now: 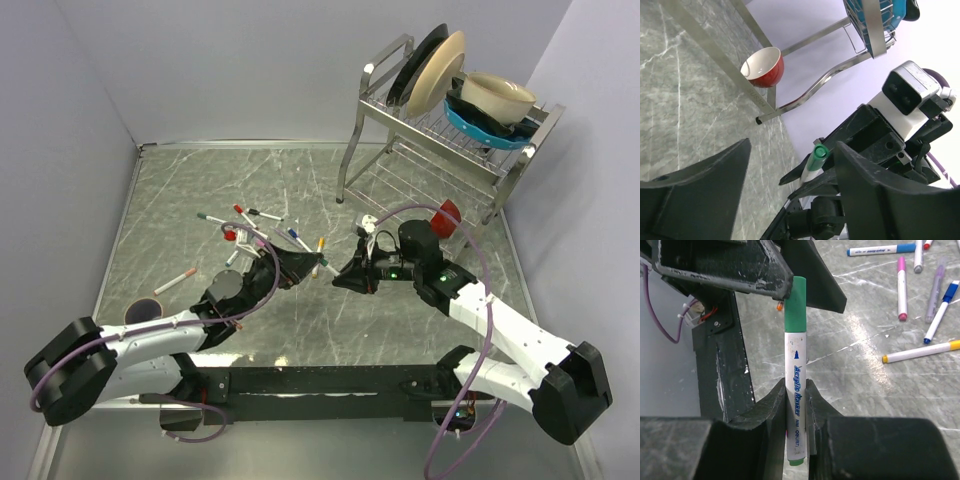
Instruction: Open the pen caps
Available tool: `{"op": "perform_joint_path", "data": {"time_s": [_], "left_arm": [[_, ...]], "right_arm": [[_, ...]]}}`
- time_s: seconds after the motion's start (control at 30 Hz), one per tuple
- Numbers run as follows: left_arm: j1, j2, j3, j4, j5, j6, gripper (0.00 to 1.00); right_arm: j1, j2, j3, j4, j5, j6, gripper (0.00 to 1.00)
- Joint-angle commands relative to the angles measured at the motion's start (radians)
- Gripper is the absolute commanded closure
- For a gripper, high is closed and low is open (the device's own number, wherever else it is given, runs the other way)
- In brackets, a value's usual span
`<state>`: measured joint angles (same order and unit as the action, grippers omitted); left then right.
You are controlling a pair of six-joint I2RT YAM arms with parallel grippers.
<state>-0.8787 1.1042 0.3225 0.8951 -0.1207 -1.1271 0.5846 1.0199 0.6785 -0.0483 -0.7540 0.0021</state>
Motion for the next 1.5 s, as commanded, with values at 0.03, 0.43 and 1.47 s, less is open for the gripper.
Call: {"op": "perform_joint_path", "data": {"time_s": [0.03, 0.43, 1.47], "left_arm": [[-0.020, 0.034, 0.067, 0.094, -0.011, 0.033, 0.37], [-0.031, 0.077, 0.101, 0.116, 0.036, 0.053, 0.58], [0.170, -0.323, 0.086, -0.439, -0.465, 0.003, 0.99]], "right_arm": [[0.000, 0.012, 0.001, 0.047, -0.015, 0.032, 1.00], [0.000, 0.025, 0.009, 0.047, -0.007, 0.035, 1.00], [0.017, 0.078, 0.044, -0.059, -0.139, -0.074, 1.00]]}}
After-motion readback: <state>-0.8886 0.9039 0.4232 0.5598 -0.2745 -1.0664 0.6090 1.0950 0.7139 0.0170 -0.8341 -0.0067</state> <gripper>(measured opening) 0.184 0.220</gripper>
